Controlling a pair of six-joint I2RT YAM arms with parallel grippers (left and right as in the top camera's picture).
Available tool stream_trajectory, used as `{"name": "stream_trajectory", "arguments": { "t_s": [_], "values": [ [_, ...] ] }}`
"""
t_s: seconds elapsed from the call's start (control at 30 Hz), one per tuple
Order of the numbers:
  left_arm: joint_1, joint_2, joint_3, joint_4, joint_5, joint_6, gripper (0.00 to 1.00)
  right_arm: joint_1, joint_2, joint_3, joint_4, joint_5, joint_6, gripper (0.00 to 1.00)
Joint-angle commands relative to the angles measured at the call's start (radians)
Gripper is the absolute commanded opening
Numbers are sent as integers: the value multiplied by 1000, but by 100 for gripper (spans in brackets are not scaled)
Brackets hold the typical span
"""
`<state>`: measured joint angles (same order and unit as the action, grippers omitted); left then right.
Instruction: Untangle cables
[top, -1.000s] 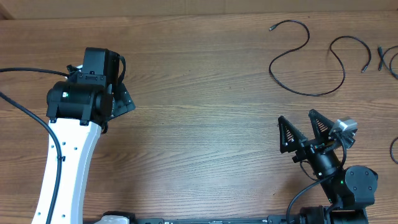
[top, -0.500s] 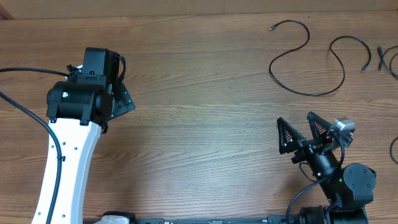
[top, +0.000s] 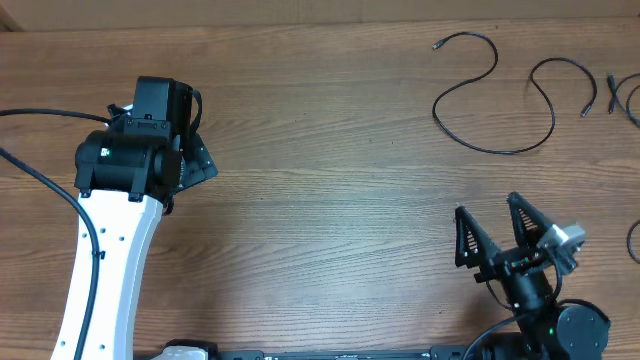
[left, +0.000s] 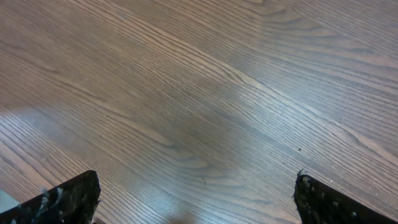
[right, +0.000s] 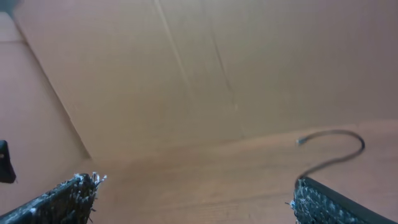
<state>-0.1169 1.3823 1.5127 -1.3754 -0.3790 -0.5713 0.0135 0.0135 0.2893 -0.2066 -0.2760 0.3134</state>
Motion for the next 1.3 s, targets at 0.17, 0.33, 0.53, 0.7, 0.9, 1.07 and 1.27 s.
{"name": "stream_trajectory", "arguments": {
  "t_s": [0.17, 0.33, 0.53, 0.7, 0.9, 1.07, 1.27],
  "values": [
    [0, 3, -3, 0, -13, -16, 99, -3, -11, -137, 216, 20, -4, 100],
    [0, 3, -3, 0, -13, -16, 99, -3, -11, -166, 309, 21, -4, 100],
    [0, 3, -3, 0, -13, -16, 100, -3, -11, -222, 418, 32, -4, 100],
    [0, 3, -3, 0, -13, -16, 99, -3, -11, -282, 482, 39, -4, 100],
    [0, 3, -3, 0, -13, -16, 99, -2, -11, -282, 467, 59, -5, 100],
    [0, 3, -3, 0, -13, -16, 99, -2, -11, -282, 439, 59, -5, 100],
    [0, 3, -3, 0, -13, -16, 100, -2, -11, -282, 357, 59, -4, 100]
  ]
}}
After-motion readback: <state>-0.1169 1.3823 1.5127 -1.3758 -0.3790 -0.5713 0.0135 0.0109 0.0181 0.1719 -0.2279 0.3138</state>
